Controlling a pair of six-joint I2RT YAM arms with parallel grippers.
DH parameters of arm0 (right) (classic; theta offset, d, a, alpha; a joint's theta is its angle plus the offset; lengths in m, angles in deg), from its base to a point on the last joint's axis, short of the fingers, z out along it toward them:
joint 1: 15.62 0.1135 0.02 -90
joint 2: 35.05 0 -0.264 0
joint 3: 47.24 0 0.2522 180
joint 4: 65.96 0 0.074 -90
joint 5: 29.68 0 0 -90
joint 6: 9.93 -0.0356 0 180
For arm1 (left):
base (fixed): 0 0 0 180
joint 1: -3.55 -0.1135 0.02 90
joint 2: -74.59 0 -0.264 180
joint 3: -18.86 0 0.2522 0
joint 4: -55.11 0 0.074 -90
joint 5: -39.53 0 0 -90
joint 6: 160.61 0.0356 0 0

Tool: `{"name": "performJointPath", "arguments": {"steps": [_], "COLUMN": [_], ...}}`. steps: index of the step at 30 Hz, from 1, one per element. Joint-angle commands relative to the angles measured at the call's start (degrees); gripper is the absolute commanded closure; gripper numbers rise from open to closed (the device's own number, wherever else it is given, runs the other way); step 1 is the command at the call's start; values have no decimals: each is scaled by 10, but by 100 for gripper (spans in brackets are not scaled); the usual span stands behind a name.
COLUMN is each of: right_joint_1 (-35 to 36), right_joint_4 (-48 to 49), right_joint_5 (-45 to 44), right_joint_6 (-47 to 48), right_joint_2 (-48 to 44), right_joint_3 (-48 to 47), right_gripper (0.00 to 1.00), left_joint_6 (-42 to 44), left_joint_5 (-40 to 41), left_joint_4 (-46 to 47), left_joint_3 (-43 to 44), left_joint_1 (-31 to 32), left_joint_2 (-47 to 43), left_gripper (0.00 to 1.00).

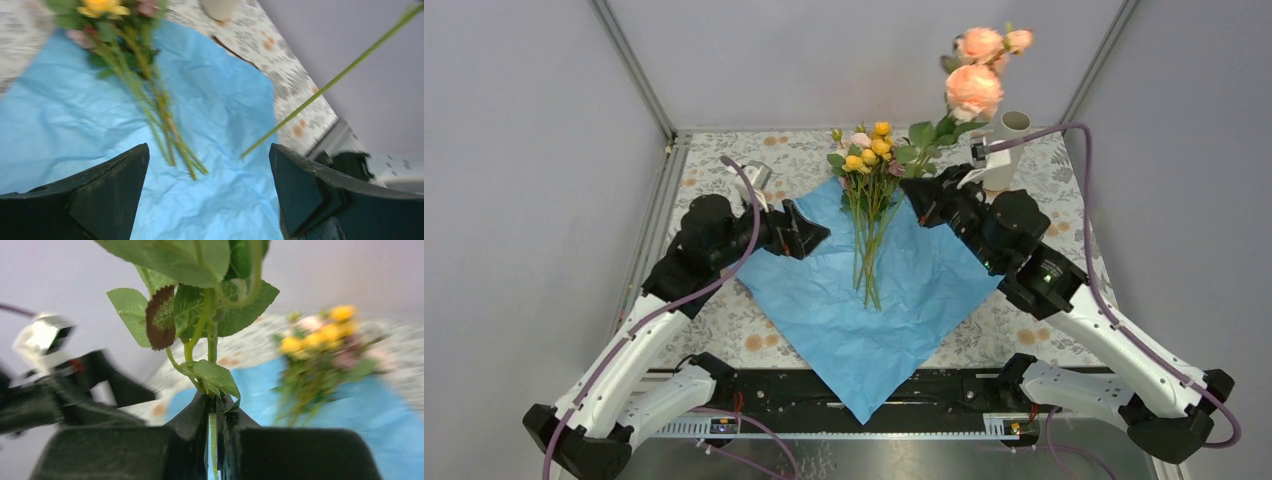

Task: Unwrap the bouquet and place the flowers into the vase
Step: Insert the fake flower into the vase.

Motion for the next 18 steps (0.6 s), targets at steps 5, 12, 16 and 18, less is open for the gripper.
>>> {"name": "performJointPath", "arguments": {"steps": [5,12,16,18], "right_joint_1": [-101,-188,-229,-249], "right_joint_4": [-13,154,182,194], "right_joint_5": [-212,-205,-196,-185], "right_joint_6": [273,371,398,399], "right_joint_2": [92,175,227,241], "right_joint_3": [-134,-210,-269,-288], "right_gripper": [100,100,100,100], "left_joint_6": [1,-14,-8,-7], "left_joint_5": [85,84,118,119], "left_joint_4": [-27,-28,-47,-45], "left_joint_3": [18,10,14,14], "left_joint_1": [-79,-110,-111,-112], "left_joint_2": [-25,-17,-14,-17], "left_gripper": [2,2,2,2]}}
